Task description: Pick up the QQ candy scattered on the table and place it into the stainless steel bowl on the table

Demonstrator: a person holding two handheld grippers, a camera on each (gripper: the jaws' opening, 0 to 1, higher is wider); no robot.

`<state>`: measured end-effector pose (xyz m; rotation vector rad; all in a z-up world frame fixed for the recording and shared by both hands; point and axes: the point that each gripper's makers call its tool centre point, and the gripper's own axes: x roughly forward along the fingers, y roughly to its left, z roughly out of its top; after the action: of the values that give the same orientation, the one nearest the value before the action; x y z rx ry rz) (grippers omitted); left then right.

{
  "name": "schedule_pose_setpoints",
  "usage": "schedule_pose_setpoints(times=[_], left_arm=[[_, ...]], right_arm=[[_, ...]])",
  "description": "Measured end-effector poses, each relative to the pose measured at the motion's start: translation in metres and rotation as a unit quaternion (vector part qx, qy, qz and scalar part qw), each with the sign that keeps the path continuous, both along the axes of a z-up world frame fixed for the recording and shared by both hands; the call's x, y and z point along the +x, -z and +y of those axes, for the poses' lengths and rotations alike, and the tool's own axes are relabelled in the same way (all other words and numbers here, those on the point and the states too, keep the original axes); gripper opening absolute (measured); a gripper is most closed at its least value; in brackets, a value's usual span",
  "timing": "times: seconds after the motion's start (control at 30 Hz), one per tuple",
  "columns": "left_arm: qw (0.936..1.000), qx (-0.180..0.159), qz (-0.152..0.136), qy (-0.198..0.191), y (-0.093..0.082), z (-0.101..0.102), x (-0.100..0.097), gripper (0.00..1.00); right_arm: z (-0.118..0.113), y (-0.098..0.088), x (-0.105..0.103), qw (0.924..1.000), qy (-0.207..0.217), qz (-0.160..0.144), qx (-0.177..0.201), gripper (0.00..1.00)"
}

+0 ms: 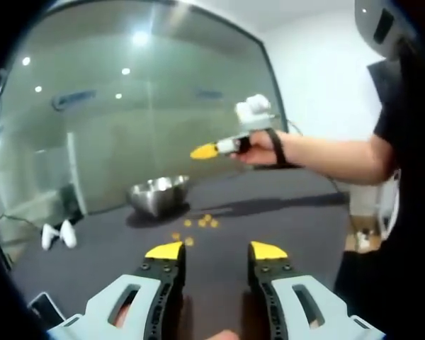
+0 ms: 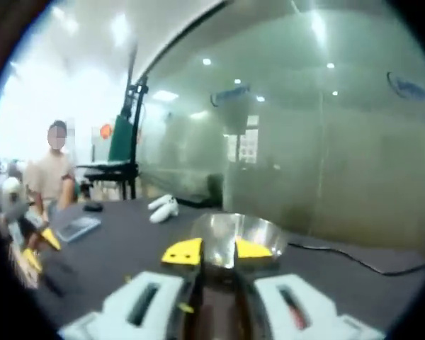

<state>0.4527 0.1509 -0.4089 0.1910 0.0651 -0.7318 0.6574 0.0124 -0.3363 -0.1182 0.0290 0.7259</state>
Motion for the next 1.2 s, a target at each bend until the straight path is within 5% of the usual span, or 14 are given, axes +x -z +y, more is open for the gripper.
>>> schedule_pose_setpoints(times=[0.27, 0.57, 0.73, 1.2], left_arm=[[1.0, 0.001, 0.001, -0.007, 0.0, 0.005, -0.002, 0.37], [0.9998, 0.007, 0.003, -0.021, 0.002, 0.014, -0.005, 0.37], [0.9997, 0.002, 0.003, -0.026, 0.001, 0.018, -0.006, 0.37], [0.9992, -0.006, 0.014, -0.036, 0.004, 0.027, -0.006, 0.37]], right_arm=[[-0.017, 0.033, -0.053, 0.9991, -0.03, -0.004, -0.028, 0.17], [-0.029, 0.057, -0.088, 0.9984, -0.038, -0.004, -0.042, 0.17], [-0.033, 0.066, -0.09, 0.9988, -0.033, 0.015, -0.032, 0.17], [-0.005, 0.106, -0.066, 0.9934, -0.051, 0.029, -0.099, 0.17]])
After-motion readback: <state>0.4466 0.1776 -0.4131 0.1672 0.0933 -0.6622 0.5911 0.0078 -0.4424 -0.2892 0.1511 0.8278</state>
